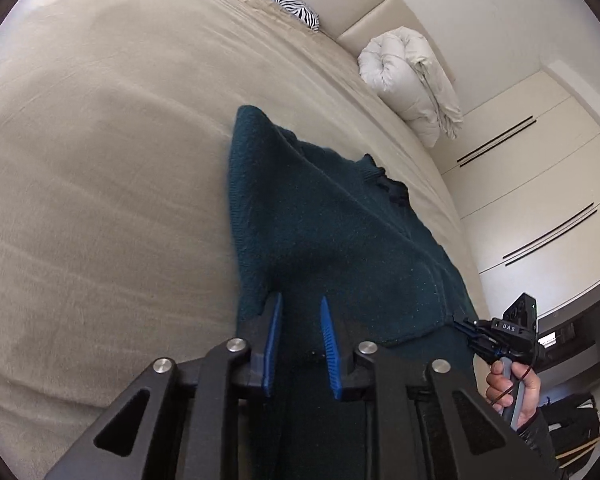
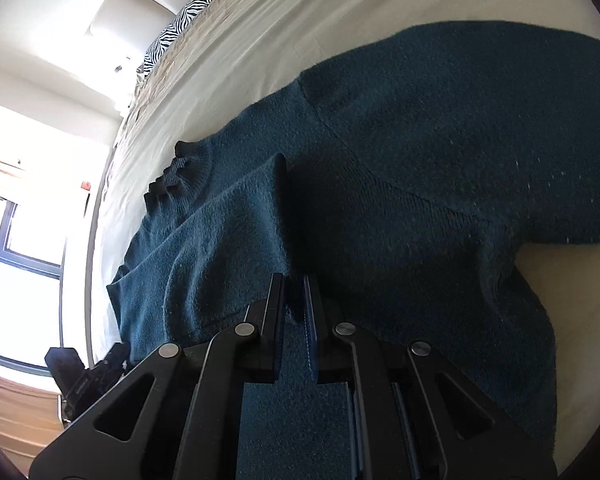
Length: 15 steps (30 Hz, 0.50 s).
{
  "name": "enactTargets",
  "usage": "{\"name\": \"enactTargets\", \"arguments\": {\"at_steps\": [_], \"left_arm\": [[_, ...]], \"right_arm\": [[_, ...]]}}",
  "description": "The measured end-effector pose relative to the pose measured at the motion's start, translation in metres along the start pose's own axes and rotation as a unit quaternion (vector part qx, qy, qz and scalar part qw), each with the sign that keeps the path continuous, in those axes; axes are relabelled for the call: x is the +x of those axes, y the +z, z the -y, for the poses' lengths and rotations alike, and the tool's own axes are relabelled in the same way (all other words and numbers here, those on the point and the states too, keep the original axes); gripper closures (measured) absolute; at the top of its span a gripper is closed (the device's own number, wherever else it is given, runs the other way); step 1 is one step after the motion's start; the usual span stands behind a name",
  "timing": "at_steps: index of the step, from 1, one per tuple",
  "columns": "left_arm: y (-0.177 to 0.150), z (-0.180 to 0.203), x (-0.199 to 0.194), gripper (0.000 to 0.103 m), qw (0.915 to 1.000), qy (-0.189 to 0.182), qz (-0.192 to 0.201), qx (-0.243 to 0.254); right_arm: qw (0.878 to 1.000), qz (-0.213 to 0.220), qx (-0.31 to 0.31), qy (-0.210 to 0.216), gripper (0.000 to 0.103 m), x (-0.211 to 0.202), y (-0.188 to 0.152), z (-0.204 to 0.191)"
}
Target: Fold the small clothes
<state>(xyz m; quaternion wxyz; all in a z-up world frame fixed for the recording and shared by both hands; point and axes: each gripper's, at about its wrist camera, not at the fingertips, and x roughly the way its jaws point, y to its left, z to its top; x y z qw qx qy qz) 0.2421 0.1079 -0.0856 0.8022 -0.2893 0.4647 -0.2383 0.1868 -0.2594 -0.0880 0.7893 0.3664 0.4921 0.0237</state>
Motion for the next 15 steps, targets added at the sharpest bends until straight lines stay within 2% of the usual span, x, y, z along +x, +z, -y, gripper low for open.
{"name": "enactTargets", "arguments": {"at_steps": [3, 5, 6, 9, 10, 11, 13, 15], "left_arm": [[0.002, 0.002, -0.001, 0.083, 1.0000, -0.003, 0.002, -0.005], [0.003, 0.008, -0.006, 0.082, 1.0000, 0.005, 0.007, -0.004], [0.004, 0.011, -0.010, 0.074, 0.9999, 0.007, 0.014, -0.003], [-0.003, 0.024, -0.027, 0.039, 0.9989, 0.022, 0.042, 0.002], [-0.005, 0.030, -0.032, 0.033, 0.9984, 0.021, 0.053, 0.002], [-0.009, 0.036, -0.037, 0.032, 0.9981, 0.015, 0.060, 0.003], [-0.016, 0.049, -0.039, 0.028, 0.9979, 0.007, 0.064, 0.010], [-0.027, 0.056, -0.042, 0.027, 0.9980, 0.005, 0.060, 0.018]], "right_arm": [[1.000, 0.004, 0.005, 0.009, 0.094, -0.018, -0.010, 0.013], [0.999, 0.028, 0.011, 0.017, 0.094, -0.041, -0.018, 0.025], [0.999, 0.044, 0.017, 0.021, 0.094, -0.055, -0.021, 0.034], [0.993, 0.104, 0.054, 0.021, 0.094, -0.105, -0.036, 0.073], [0.990, 0.123, 0.069, 0.015, 0.094, -0.121, -0.040, 0.089], [0.987, 0.139, 0.083, 0.010, 0.089, -0.135, -0.044, 0.103], [0.977, 0.173, 0.128, 0.002, 0.073, -0.166, -0.051, 0.141], [0.961, 0.208, 0.182, -0.001, 0.030, -0.190, -0.058, 0.176]]}}
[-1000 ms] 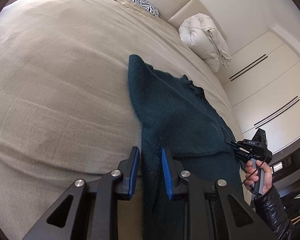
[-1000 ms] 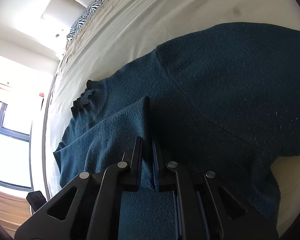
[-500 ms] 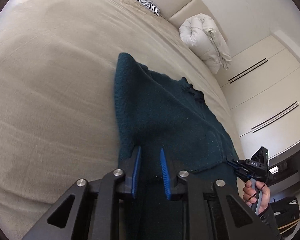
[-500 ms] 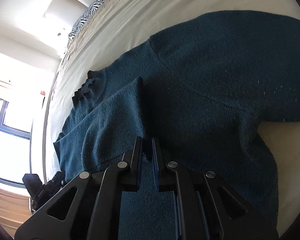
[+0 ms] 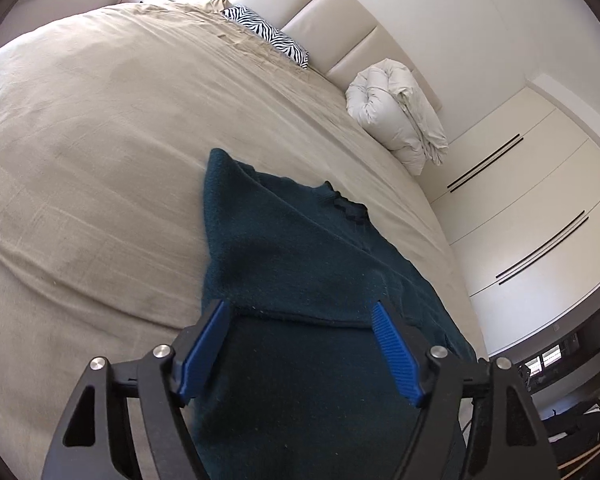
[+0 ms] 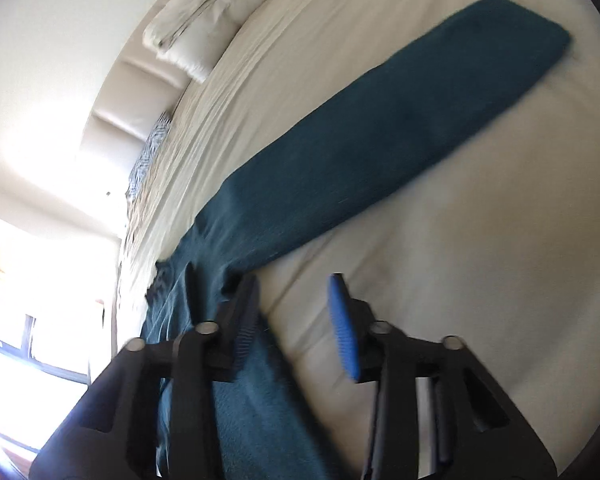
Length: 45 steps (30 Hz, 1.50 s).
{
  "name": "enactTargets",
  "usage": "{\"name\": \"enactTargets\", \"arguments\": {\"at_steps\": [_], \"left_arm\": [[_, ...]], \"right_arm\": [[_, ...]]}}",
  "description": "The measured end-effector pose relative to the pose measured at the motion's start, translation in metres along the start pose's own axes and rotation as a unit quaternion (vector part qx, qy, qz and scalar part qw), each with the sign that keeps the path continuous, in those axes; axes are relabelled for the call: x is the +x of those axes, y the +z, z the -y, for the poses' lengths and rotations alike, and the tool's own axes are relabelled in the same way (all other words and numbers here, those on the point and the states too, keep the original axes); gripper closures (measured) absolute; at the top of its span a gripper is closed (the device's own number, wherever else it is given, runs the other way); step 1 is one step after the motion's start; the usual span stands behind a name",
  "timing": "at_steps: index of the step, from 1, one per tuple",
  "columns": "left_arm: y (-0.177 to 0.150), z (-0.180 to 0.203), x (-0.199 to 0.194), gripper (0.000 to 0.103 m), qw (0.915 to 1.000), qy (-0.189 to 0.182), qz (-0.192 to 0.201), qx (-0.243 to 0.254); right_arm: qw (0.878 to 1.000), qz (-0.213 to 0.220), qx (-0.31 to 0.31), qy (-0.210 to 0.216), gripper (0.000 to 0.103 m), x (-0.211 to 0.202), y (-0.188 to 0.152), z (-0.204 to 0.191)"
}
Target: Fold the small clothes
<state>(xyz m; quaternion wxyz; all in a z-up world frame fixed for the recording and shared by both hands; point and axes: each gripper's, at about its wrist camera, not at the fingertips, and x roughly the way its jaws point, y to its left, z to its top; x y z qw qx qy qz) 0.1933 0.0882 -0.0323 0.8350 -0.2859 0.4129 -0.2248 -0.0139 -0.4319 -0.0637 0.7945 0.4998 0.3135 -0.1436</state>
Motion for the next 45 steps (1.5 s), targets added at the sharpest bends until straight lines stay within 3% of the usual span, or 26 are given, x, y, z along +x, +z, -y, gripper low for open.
{"name": "enactTargets", "arguments": {"at_steps": [3, 7, 12, 16, 19, 20, 22, 24, 27, 30, 32, 33, 35, 38, 40, 45], "left_arm": [[-0.014, 0.014, 0.006, 0.027, 0.9999, -0.008, -0.013, 0.004], [-0.036, 0.009, 0.008, 0.027, 0.9992, -0.016, -0.034, -0.012], [-0.049, 0.017, 0.013, 0.027, 0.9985, -0.013, -0.051, -0.012], [-0.050, 0.023, 0.015, 0.027, 0.9983, -0.012, -0.057, -0.008], [-0.052, 0.025, 0.014, 0.027, 0.9980, -0.015, -0.060, -0.008], [-0.053, 0.024, 0.016, 0.027, 0.9978, -0.016, -0.064, -0.009], [-0.054, 0.022, 0.017, 0.027, 0.9974, -0.019, -0.069, -0.012], [-0.056, 0.024, 0.020, 0.027, 0.9970, -0.023, -0.073, -0.012], [-0.055, 0.031, 0.027, 0.027, 0.9964, -0.030, -0.079, -0.008], [-0.051, 0.040, 0.032, 0.027, 0.9960, -0.041, -0.080, -0.004], [-0.048, 0.046, 0.035, 0.027, 0.9956, -0.052, -0.077, -0.005], [-0.047, 0.048, 0.036, 0.026, 0.9954, -0.058, -0.076, -0.007], [-0.045, 0.052, 0.038, 0.026, 0.9947, -0.069, -0.075, -0.013], [-0.044, 0.059, 0.045, 0.024, 0.9929, -0.086, -0.080, -0.019], [-0.044, 0.064, 0.051, 0.023, 0.9914, -0.093, -0.089, -0.021], [-0.047, 0.066, 0.077, 0.022, 0.9848, -0.115, -0.122, -0.045]], "right_arm": [[0.995, 0.056, 0.080, 0.024, 0.028, -0.031, 0.023, 0.050], [0.986, 0.079, 0.141, 0.047, 0.030, -0.044, 0.049, 0.092], [0.981, 0.093, 0.161, 0.048, 0.031, -0.044, 0.082, 0.115], [0.981, 0.106, 0.160, 0.028, 0.039, -0.031, 0.105, 0.122], [0.983, 0.106, 0.153, 0.007, 0.059, -0.023, 0.120, 0.130], [0.983, 0.104, 0.149, 0.000, 0.071, -0.020, 0.127, 0.132], [0.985, 0.101, 0.143, -0.011, 0.080, -0.013, 0.132, 0.135], [0.987, 0.101, 0.126, -0.025, 0.090, -0.014, 0.137, 0.128], [0.991, 0.103, 0.070, -0.041, 0.094, -0.021, 0.137, 0.095], [0.992, 0.099, -0.045, -0.058, 0.095, -0.021, 0.126, 0.028], [0.985, 0.085, -0.137, -0.060, 0.095, -0.014, 0.107, -0.026], [0.977, 0.075, -0.187, -0.068, 0.095, -0.010, 0.091, -0.052], [0.948, 0.056, -0.301, -0.085, 0.095, 0.007, 0.047, -0.108], [0.892, 0.027, -0.440, -0.100, 0.096, 0.036, -0.035, -0.171], [0.853, 0.014, -0.511, -0.109, 0.096, 0.056, -0.087, -0.196], [0.780, -0.020, -0.610, -0.138, 0.096, 0.103, -0.175, -0.223]]}}
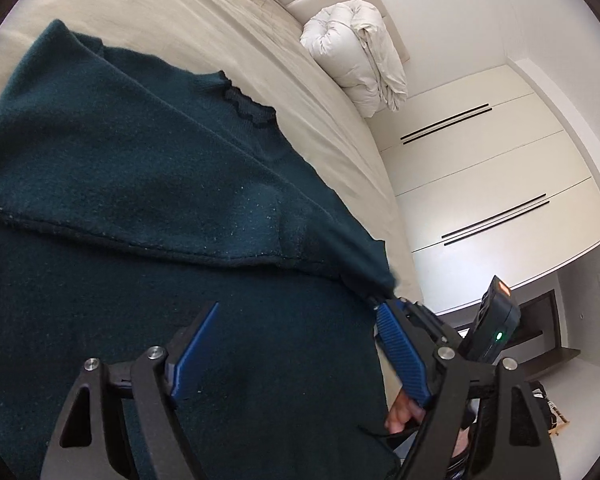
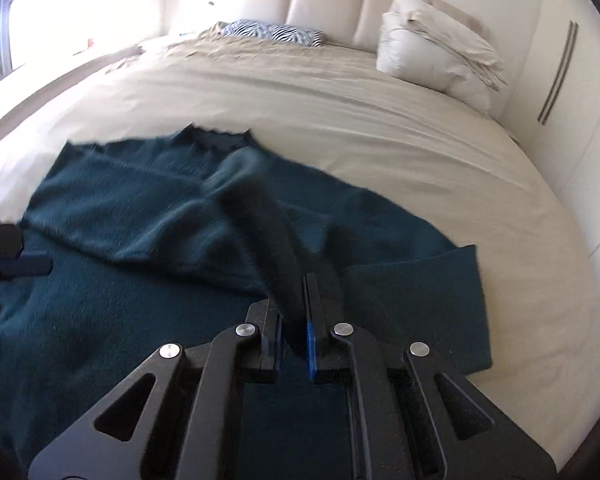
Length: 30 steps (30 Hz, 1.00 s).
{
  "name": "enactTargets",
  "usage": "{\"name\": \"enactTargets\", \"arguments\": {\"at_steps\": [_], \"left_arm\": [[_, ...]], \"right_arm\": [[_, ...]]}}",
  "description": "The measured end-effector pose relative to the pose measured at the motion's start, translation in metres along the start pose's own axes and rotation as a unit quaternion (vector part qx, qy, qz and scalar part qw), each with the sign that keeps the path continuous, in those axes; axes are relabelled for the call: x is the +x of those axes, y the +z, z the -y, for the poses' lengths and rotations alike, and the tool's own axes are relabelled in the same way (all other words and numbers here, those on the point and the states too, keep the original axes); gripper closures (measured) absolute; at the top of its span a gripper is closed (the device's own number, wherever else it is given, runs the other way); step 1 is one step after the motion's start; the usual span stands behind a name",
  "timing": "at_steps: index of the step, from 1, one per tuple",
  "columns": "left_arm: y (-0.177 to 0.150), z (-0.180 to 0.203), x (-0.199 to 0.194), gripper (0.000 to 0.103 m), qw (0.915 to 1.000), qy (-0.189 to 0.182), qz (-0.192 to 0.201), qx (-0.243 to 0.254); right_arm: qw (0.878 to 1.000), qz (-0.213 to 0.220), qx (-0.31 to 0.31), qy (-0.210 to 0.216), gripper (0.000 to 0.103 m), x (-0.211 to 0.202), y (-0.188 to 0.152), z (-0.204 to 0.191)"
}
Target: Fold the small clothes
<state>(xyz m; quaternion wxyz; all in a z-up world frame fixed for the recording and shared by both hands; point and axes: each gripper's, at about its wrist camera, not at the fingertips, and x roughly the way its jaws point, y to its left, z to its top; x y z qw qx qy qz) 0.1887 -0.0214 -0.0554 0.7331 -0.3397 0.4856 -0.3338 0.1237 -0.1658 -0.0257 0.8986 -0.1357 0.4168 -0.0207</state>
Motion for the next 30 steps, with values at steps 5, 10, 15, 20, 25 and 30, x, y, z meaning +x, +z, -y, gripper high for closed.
{"name": "enactTargets", "arguments": {"at_steps": [5, 10, 15, 20, 25, 30], "left_arm": [[0.003, -0.007, 0.026, 0.021, 0.9984, -0.026, -0.025, -0.044], [0.009, 0.008, 0.057, 0.015, 0.9966, -0.037, -0.054, -0.050], [0.013, 0.013, 0.080, 0.021, 0.9943, -0.037, -0.083, -0.055], [0.013, 0.017, 0.088, 0.089, 0.9916, -0.045, -0.113, -0.045], [0.021, 0.038, 0.065, 0.095, 0.9952, -0.028, -0.092, 0.012], [0.038, 0.052, 0.035, 0.095, 0.9971, -0.008, -0.053, 0.053]], "right_arm": [[1.000, -0.012, -0.006, -0.002, 0.095, 0.005, -0.021, -0.033], [1.000, -0.006, 0.020, 0.014, 0.095, 0.000, -0.034, -0.028], [0.998, -0.001, 0.045, 0.035, 0.092, -0.001, -0.034, -0.026], [0.995, -0.013, 0.071, 0.062, 0.091, -0.003, -0.037, -0.021], [0.987, -0.001, 0.113, 0.113, 0.082, -0.020, -0.049, -0.005], [0.969, 0.018, 0.188, 0.161, 0.058, -0.039, -0.071, 0.019]]}}
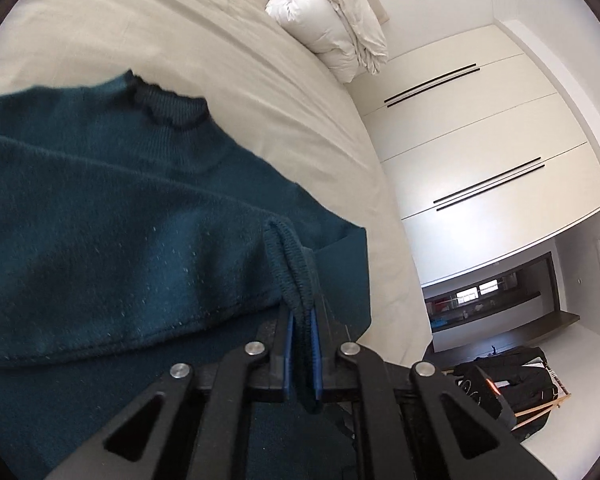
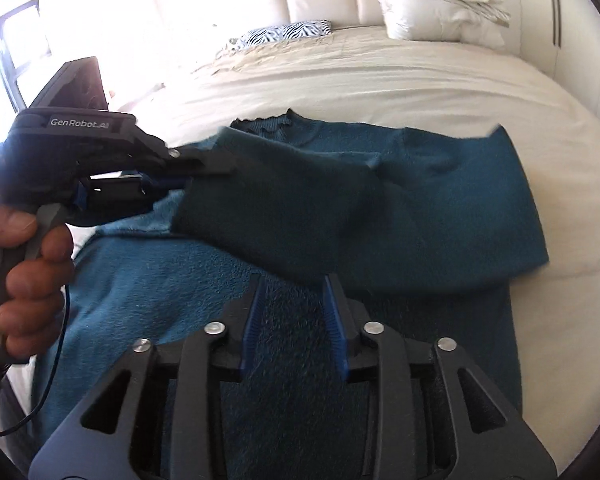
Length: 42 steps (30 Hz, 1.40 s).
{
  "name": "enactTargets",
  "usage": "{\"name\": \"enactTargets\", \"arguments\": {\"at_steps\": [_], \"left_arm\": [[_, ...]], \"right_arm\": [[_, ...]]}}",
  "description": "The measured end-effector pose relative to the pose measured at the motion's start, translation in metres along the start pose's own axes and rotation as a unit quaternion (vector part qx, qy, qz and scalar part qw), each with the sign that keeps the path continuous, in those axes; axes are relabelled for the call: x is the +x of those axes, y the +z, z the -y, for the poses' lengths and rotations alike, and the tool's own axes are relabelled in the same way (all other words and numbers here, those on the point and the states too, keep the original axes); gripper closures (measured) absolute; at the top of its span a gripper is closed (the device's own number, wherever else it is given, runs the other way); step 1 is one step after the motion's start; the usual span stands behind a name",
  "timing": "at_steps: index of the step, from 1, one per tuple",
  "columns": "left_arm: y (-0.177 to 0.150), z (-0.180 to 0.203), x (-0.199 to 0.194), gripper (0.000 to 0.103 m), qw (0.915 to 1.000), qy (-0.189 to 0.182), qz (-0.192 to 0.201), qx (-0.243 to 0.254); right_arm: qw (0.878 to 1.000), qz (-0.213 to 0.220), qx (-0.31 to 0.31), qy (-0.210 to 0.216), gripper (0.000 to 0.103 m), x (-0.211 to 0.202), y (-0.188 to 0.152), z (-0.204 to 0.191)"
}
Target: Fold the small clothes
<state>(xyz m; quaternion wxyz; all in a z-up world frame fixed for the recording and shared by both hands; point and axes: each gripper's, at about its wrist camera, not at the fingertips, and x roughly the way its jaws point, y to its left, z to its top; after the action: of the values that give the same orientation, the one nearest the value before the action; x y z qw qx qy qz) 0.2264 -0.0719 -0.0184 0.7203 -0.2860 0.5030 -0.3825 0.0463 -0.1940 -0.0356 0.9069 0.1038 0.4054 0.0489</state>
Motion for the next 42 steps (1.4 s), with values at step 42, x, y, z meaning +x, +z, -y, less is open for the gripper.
{"name": "enactTargets", "arguments": {"at_steps": [42], "left_arm": [[0.064, 0.113, -0.100, 0.096, 0.9828, -0.029, 0.123, 0.135]], "right_arm": [[0.990, -0.024, 0.131, 0.040, 0.052, 0.005, -0.042, 0.071]]}}
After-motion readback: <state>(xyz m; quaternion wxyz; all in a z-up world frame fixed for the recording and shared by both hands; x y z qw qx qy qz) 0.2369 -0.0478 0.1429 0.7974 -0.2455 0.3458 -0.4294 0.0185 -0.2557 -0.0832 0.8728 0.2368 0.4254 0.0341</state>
